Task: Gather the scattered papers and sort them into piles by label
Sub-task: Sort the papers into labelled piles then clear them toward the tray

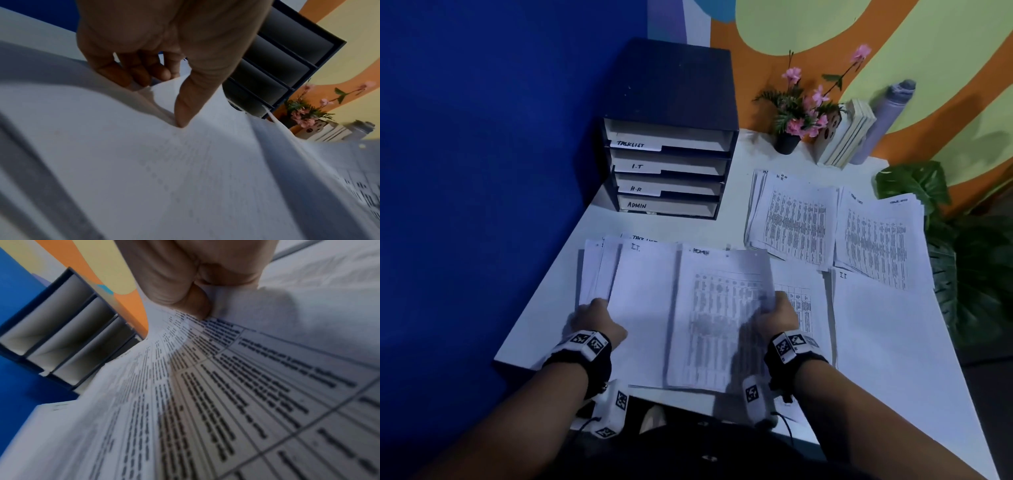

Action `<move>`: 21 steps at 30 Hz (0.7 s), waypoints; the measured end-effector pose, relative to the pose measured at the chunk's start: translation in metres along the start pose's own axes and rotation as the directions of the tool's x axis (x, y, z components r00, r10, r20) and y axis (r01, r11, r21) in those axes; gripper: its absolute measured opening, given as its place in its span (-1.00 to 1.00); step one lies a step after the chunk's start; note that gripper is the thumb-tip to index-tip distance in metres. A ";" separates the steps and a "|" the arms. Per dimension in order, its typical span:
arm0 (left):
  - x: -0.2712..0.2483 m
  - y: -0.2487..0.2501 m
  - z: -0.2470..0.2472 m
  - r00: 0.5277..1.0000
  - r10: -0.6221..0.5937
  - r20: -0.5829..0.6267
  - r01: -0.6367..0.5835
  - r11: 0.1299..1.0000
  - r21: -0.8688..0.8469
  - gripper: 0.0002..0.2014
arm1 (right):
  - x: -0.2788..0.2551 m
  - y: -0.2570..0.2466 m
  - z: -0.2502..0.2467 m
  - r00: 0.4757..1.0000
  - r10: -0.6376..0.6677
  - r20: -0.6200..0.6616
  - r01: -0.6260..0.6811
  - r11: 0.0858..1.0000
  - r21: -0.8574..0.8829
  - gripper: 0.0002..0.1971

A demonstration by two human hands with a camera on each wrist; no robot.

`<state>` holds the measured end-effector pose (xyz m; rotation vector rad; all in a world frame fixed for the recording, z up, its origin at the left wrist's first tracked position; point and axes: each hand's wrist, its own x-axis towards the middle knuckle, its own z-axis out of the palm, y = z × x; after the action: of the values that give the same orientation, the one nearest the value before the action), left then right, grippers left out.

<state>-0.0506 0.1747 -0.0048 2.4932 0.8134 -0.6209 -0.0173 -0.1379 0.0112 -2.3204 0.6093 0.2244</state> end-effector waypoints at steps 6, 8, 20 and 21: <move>0.005 0.002 0.004 0.993 0.063 -0.100 -0.085 0.967 -0.240 -0.78 | 0.023 0.037 -0.039 0.990 0.021 -0.138 -0.041 0.989 -0.144 -0.68; 0.005 0.001 0.001 0.991 0.078 -0.109 -0.110 0.938 -0.327 -0.80 | 0.024 0.040 -0.037 0.979 0.056 -0.197 -0.113 0.949 -0.295 -0.36; -0.017 0.002 -0.012 0.980 0.163 -0.113 -0.198 0.806 -0.558 -0.82 | 0.000 -0.030 0.033 0.945 -0.087 0.314 0.008 0.970 0.244 -0.45; -0.016 0.001 -0.011 0.980 0.163 -0.112 -0.198 0.801 -0.565 -0.82 | 0.001 -0.030 0.036 0.952 -0.082 0.294 0.010 0.972 0.237 -0.54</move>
<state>-0.0590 0.1730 0.0132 1.9964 0.6485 -0.1871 -0.0020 -0.0946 0.0025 -2.0182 0.4027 0.4527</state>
